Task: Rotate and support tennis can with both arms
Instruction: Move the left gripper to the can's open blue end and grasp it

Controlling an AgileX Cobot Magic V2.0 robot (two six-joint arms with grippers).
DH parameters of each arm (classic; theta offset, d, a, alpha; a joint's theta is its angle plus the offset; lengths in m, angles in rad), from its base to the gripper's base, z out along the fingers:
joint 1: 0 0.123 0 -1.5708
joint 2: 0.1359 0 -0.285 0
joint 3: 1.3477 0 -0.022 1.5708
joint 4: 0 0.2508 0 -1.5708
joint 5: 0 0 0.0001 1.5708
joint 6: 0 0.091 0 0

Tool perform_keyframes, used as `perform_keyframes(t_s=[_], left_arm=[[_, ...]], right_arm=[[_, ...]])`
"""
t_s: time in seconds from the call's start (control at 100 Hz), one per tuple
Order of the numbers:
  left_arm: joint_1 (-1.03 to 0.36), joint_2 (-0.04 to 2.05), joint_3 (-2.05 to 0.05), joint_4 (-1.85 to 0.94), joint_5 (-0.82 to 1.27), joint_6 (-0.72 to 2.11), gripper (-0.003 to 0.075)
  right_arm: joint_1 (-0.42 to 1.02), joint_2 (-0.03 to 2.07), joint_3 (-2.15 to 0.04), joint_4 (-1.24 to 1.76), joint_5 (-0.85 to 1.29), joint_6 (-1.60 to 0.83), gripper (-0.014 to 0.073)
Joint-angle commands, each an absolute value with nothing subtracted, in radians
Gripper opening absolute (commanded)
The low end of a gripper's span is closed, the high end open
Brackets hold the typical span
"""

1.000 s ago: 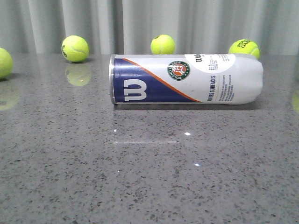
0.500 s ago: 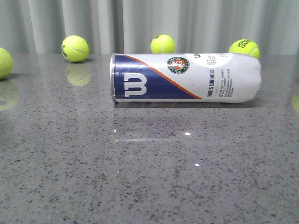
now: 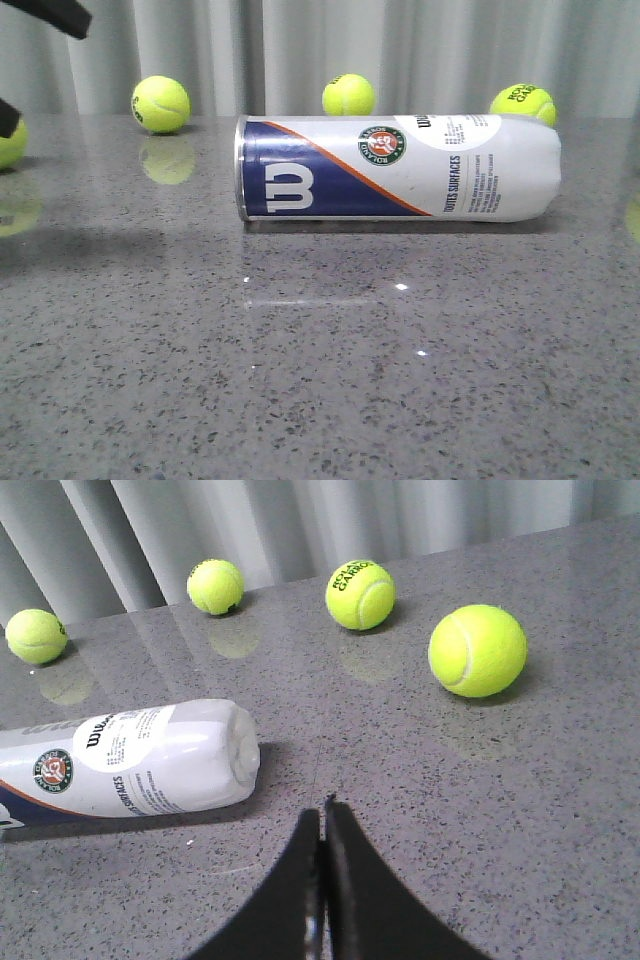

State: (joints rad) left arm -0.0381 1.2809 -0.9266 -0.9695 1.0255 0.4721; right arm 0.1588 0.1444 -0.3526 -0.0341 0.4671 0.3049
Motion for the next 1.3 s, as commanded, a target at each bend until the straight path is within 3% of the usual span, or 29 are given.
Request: perform_keyframes(t_s=[0.0, 0.63, 1.13, 1.29], left_arm=[[-0.041, 1.326, -0.966, -1.164, 1.073, 0.538, 0.0546], [-0.262, 1.645, -1.209, -1.272, 1.033, 0.593, 0.0546], [-0.334, 1.805, -1.28, -1.427, 1.105, 0.597, 0.0544], [-0.334, 1.808, -1.28, -1.456, 1.118, 0.602, 0.0484]], right_arm=[[0.154, 0.154, -0.378, -0.051, 0.381, 0.301, -0.0066], [0.154, 0.154, -0.378, -0.051, 0.381, 0.301, -0.0066], [0.154, 0.154, -0.378, -0.051, 0.381, 0.301, -0.0066], [0.154, 0.154, -0.378, -0.051, 0.381, 0.301, -0.0066]])
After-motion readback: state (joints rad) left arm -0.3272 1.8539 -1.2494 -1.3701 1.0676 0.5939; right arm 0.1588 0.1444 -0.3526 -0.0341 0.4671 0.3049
